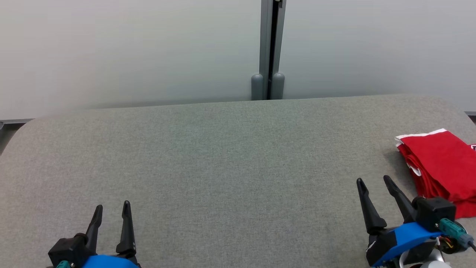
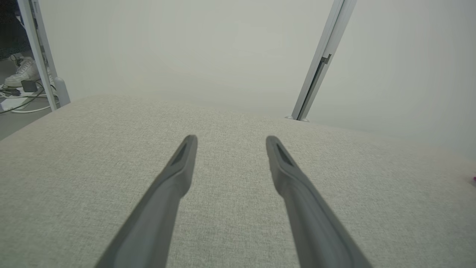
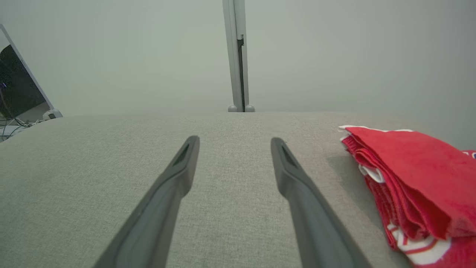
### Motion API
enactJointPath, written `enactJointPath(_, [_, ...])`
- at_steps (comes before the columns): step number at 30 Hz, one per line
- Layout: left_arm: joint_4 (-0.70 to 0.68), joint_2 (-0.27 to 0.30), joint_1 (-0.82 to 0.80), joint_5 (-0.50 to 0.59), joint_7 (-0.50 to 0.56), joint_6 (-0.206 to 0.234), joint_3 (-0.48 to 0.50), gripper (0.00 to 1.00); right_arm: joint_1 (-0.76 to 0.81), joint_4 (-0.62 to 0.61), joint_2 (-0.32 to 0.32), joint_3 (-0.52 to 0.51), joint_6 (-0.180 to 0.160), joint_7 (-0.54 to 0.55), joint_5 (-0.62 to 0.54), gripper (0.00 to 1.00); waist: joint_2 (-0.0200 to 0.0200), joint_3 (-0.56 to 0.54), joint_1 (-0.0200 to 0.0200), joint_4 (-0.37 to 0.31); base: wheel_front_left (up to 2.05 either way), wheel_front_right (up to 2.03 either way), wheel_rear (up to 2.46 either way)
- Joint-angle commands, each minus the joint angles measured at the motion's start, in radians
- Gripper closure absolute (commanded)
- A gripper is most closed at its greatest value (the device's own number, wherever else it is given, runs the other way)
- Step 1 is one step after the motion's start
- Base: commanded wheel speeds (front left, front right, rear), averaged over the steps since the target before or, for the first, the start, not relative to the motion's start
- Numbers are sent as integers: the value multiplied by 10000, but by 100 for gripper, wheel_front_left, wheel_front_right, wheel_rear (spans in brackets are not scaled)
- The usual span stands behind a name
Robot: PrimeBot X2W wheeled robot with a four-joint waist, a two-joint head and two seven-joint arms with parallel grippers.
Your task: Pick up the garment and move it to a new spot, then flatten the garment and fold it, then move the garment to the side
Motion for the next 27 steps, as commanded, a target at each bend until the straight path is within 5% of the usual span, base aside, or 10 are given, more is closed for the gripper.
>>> enactJointPath(1, [51, 13, -127, 3, -73, -32, -10, 0, -130, 62, -72, 31, 6, -126, -20, 0, 0, -3, 1, 26, 0, 0, 0])
enactJointPath(27, [75, 140, -134, -223, 62, -41, -167, 0, -122, 471, 28, -106, 6, -292, 126, 0, 0, 27, 1, 40, 0, 0, 0])
